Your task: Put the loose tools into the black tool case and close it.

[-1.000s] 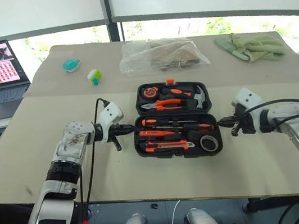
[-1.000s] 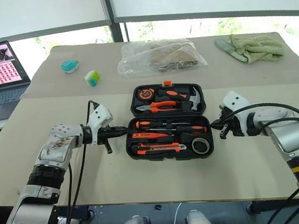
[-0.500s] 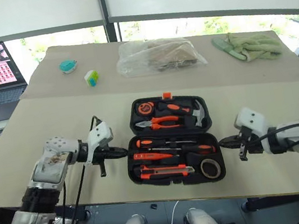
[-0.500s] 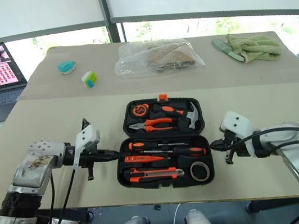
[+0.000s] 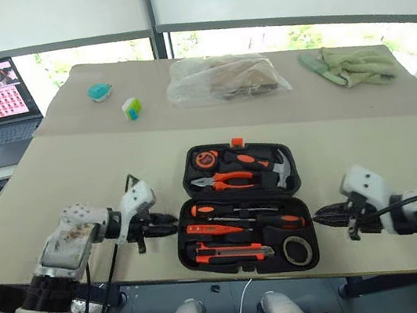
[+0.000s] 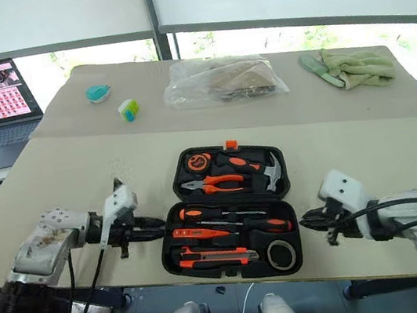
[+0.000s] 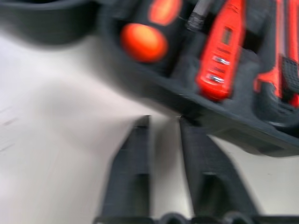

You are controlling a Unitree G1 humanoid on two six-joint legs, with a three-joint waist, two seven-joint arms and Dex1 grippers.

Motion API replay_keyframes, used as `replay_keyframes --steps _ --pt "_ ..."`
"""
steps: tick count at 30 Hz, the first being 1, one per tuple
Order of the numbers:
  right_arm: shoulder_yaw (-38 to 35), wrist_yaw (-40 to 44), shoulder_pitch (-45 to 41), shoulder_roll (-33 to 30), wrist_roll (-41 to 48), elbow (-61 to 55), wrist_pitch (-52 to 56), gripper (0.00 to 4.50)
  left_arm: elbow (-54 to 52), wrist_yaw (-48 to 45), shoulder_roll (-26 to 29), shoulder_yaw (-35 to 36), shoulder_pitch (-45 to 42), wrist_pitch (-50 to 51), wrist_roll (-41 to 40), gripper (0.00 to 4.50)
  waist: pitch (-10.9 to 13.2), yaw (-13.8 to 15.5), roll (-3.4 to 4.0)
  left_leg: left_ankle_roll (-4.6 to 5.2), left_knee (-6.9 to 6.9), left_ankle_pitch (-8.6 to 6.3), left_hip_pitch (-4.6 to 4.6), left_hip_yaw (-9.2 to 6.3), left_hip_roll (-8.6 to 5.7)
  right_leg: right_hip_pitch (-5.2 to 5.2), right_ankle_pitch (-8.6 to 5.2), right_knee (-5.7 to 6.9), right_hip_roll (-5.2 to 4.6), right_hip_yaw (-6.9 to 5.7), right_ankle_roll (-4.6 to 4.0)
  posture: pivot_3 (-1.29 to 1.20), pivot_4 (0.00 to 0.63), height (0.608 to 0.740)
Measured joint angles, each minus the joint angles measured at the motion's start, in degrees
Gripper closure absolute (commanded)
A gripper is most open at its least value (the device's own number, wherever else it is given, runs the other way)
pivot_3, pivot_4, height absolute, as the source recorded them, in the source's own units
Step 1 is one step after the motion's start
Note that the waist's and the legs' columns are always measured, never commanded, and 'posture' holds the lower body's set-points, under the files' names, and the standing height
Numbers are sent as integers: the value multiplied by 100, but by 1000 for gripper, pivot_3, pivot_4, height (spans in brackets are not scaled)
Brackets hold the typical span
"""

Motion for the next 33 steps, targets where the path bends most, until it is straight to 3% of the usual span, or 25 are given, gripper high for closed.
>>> replay_keyframes --steps 2,4,9,14,17,24,27,33 --pt "-256 -1 -259 3 229 319 289 1970 527 164 -13 260 -563 661 -184 1137 1 -7 -11 0 3 1 1 -3 0 2 1 1 2 0 1 0 150 740" --pt "-333 -108 -688 148 474 591 655 1283 888 284 -114 424 -1058 1212 -369 1030 -1 -15 -14 0 4 1 3 -3 -1 6 1 1 0 0 1 0 150 740" --pt "-288 -856 -2326 929 938 1664 1973 1283 1870 698 -936 493 -2227 2330 -683 1030 -1 -56 -15 0 3 1 -3 -6 -5 -1 3 5 1 0 3 0 150 740" --pt "52 -1335 -3058 1422 940 2477 2438 1283 2485 992 -1375 284 -2519 2244 -539 1030 -1 -74 -15 0 -8 0 -11 -3 -6 -10 3 0 1 0 2 0 150 740" --pt "350 -1532 -3221 1567 852 2648 2517 1228 2870 1108 -1493 234 -2613 2184 -441 1843 -1 -74 -15 -1 -6 1 -30 -2 -6 -30 3 7 0 1 2 0 150 740" --pt "410 -1706 -3278 1617 831 2630 2683 3289 3034 1017 -1411 238 -2684 2188 -435 4422 -2 -57 -14 -1 -6 1 -33 -2 -8 -34 3 13 -3 2 2 0 150 740" --pt "405 -1721 -3278 1642 928 2508 2795 4391 3029 1005 -1393 241 -2682 2200 -436 4500 -2 -62 -14 -3 -6 2 -31 -3 -8 -34 3 20 -2 2 2 0 150 740" --pt "327 -1861 -3277 1688 1004 2396 2921 4462 2724 1032 -1367 274 -2556 2298 -442 4500 -2 -65 -14 -3 -5 2 -32 -3 -7 -36 3 20 -2 2 2 0 150 740"
